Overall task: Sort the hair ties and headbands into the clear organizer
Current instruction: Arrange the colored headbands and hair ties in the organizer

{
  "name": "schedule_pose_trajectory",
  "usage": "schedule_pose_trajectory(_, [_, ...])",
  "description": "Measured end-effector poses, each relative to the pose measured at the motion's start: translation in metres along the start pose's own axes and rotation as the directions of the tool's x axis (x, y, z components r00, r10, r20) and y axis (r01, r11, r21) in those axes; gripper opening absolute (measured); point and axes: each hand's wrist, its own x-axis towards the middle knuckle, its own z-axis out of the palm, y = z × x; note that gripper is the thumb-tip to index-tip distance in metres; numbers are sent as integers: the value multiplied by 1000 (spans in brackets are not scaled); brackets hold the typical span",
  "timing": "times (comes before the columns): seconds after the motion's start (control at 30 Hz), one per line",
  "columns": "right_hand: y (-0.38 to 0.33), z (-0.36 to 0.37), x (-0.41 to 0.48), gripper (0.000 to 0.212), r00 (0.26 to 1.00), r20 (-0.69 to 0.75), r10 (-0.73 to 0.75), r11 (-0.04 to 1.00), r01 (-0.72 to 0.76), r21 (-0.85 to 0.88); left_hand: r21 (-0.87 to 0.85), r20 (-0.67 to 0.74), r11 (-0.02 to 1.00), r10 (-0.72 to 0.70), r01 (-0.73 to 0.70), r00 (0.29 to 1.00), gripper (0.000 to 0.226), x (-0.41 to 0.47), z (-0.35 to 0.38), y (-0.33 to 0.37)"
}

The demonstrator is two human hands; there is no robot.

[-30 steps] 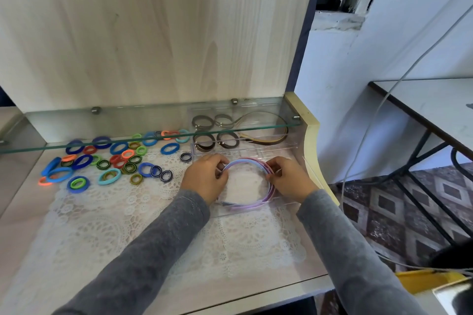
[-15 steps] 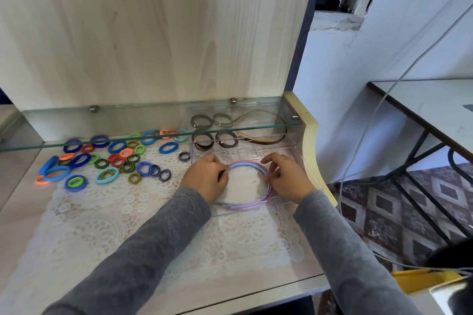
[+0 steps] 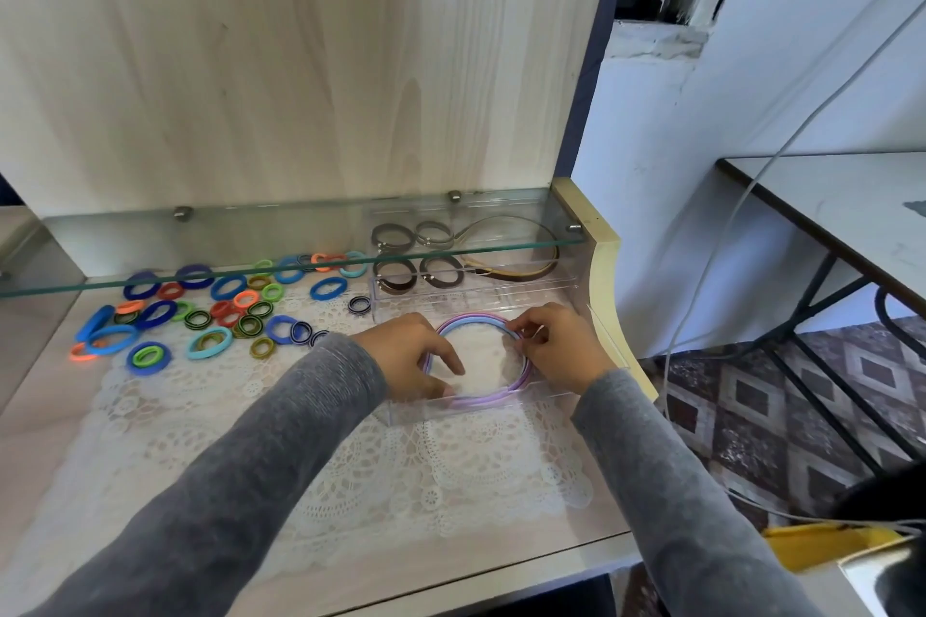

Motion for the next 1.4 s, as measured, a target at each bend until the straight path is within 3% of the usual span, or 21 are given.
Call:
schedule_pose_trajectory(0.4, [-1, 1, 0, 19, 998, -4, 55, 996, -55, 67, -11, -26, 1000, 21, -21, 999, 14, -1, 10, -1])
schedule_pose_trajectory(0.83, [-4, -1, -1, 18, 995, 4, 97, 991, -97, 94, 164, -35, 985, 56, -50, 998, 20, 1, 10, -2])
schedule_pose_trajectory(1.13, [-5, 0, -1, 24, 993, 14, 121, 988, -122, 94, 113, -2, 993, 46, -45, 999, 17, 2, 7, -4])
schedule_pose_trajectory(1.4, [-4, 1, -1, 24, 995, 1, 104, 990, -104, 93, 101, -56, 995, 31, -25, 998, 15, 6, 12, -6])
